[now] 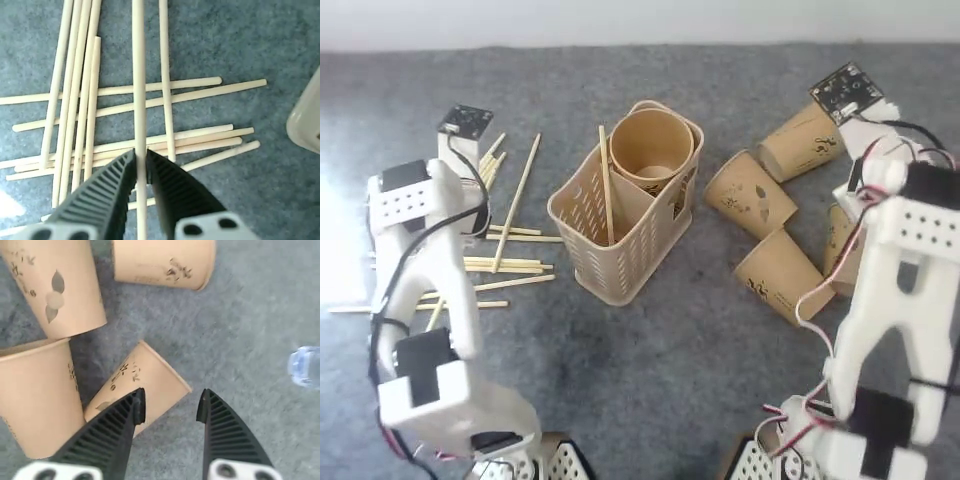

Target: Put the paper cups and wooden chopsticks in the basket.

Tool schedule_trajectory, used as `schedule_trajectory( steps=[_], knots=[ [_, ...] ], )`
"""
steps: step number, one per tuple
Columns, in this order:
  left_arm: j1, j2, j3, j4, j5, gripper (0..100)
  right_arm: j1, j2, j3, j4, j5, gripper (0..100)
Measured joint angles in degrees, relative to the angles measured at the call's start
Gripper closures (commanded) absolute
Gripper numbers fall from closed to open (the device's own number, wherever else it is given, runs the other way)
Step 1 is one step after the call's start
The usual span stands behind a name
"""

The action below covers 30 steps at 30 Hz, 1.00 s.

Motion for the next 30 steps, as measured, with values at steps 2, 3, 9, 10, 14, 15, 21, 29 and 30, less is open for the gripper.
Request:
schedule_trajectory(
  steps=[2,3,9,10,14,15,21,29,30],
  knots=[
    [0.3,-0.9,0.0,0.8,-0.2,99,1.3,3.5,-1.8,0.1,0.1,82.2],
    [0.4,-1.7,0.0,1.3,-0.2,99,2.3,5.4,-2.9,0.1,0.2,82.2],
    [0.8,-9.2,-1.9,6.2,-0.2,99,8.8,18.3,-13.1,-1.7,6.2,82.3],
    [0.8,-10.8,-2.0,6.8,-0.2,99,9.2,20.6,-15.2,-1.1,8.8,82.3],
    [0.8,-15.4,-2.0,9.9,-0.2,99,9.2,27.9,-23.6,5.6,22.3,82.3],
    [0.8,-16.3,-1.9,10.5,-0.2,99,9.2,28.7,-25.6,7.7,25.4,82.3],
    [0.8,-18.0,4.0,10.8,-0.2,99,8.6,32.5,-35.4,16.8,37.3,82.3],
    [0.8,-18.2,10.6,6.3,2.1,99,7.9,41.9,-36.8,17.7,39.8,82.3],
    [0.8,-18.2,10.8,5.8,2.5,99,7.9,42.6,-36.8,17.8,39.8,82.3]
  ],
)
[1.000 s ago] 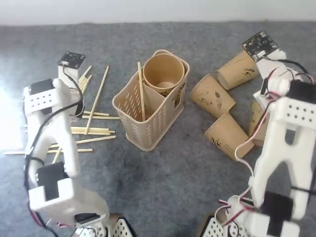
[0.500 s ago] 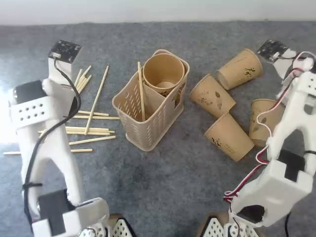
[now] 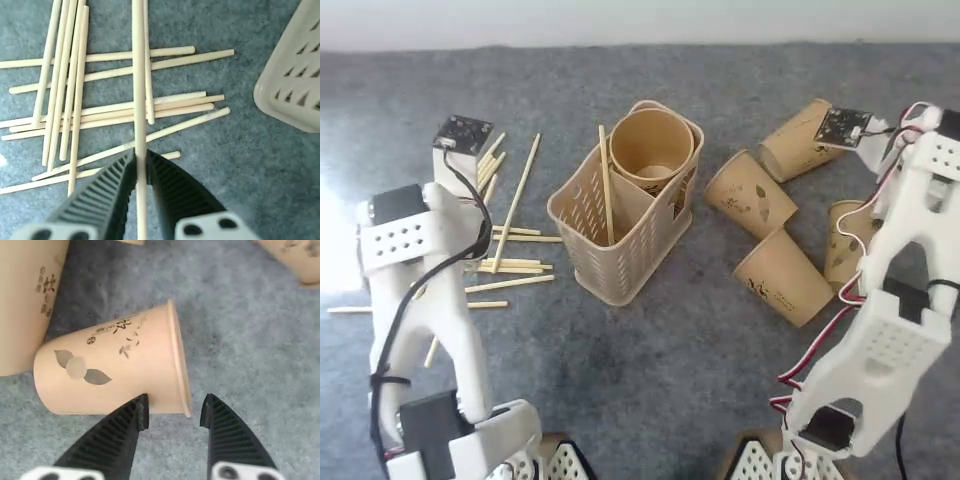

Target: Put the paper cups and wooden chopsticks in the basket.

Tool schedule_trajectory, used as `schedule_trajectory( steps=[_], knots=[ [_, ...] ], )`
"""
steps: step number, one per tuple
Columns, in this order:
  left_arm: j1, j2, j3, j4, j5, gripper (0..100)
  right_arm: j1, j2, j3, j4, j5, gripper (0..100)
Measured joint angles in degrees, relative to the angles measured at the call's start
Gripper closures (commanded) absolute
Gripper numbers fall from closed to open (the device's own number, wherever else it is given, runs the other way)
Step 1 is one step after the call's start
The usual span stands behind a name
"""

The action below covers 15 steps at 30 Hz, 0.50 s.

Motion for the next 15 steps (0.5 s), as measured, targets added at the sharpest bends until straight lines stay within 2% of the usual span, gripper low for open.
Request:
schedule_trajectory(
  steps=[3,8,15],
  knots=[
    [0.0,0.0,0.1,-0.7,0.4,99,0.0,1.6,-0.4,0.2,0.0,83.3],
    [0.0,0.0,0.1,-1.4,1.6,99,-0.2,2.8,-1.2,0.5,0.5,99.7],
    [0.0,0.0,0.1,-1.5,1.7,99,-1.0,3.3,-2.5,0.4,2.8,99.0]
  ],
)
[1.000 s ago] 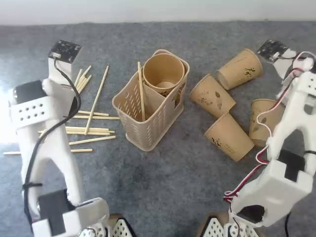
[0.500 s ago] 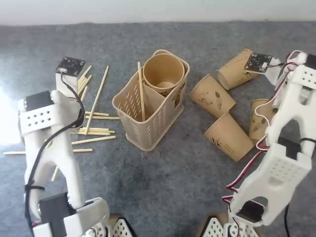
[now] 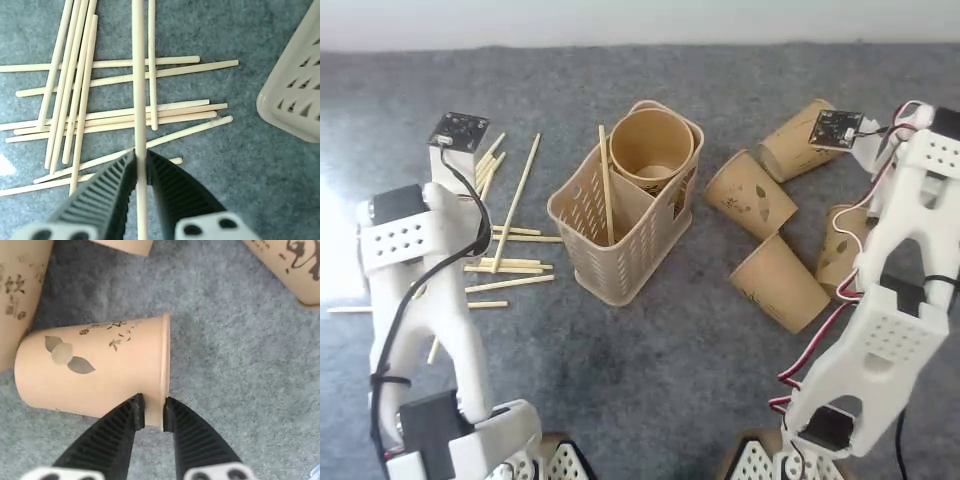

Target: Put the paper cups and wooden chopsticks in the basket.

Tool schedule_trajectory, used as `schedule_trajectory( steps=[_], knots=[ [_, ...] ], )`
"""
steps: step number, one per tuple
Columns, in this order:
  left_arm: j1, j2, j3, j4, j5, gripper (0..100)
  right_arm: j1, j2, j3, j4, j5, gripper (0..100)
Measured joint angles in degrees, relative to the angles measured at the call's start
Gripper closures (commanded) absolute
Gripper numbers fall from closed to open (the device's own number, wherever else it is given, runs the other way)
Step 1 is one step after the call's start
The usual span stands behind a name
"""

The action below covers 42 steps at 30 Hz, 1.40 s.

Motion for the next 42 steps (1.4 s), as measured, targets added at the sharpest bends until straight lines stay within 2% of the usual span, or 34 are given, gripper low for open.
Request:
schedule_trajectory(
  steps=[10,17,26,35,40,42],
  knots=[
    [0.0,0.0,0.0,0.0,0.0,99,0.1,-1.5,-2.3,4.1,2.7,99.0],
    [0.0,0.0,0.0,0.0,0.0,99,0.1,-11.3,-3.1,4.1,-2.1,99.0],
    [0.0,0.0,3.7,-1.9,0.0,99,1.3,-20.8,-3.3,-0.2,-10.8,99.0],
    [0.0,0.0,4.2,-3.1,0.0,99,1.1,-21.3,8.3,-0.4,-10.7,99.0],
    [0.0,0.0,4.2,-3.1,0.0,99,1.8,-21.2,11.1,-5.4,-10.7,98.4],
    [0.0,0.0,4.2,-3.5,0.0,99,3.1,-21.2,11.2,-8.2,-10.7,95.4]
  ],
)
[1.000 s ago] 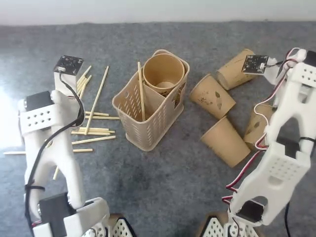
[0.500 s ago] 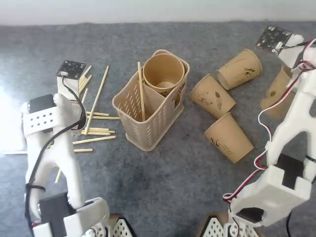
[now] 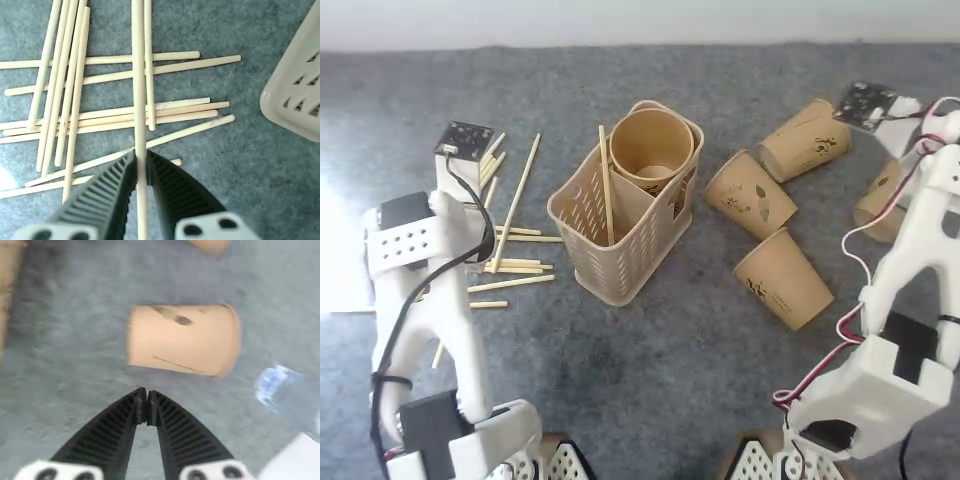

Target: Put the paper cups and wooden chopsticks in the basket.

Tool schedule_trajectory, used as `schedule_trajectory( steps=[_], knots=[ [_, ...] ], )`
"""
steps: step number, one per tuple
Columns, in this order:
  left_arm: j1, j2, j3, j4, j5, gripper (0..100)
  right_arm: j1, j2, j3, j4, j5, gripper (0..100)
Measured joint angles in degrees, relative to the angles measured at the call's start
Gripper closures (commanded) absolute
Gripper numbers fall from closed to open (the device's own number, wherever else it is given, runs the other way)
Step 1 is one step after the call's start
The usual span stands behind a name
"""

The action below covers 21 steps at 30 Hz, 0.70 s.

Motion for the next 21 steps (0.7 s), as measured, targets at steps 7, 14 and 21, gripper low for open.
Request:
schedule_trajectory(
  steps=[7,14,21],
  knots=[
    [0.0,0.0,0.0,-0.2,0.0,99,5.1,3.8,1.6,-17.5,-5.6,86.2],
    [0.0,0.0,0.0,-0.2,0.0,99,6.0,13.7,1.7,-29.5,-8.4,85.0],
    [0.0,0.0,0.0,-0.2,2.1,99,6.0,18.4,0.6,-29.7,-7.8,83.4]
  ],
)
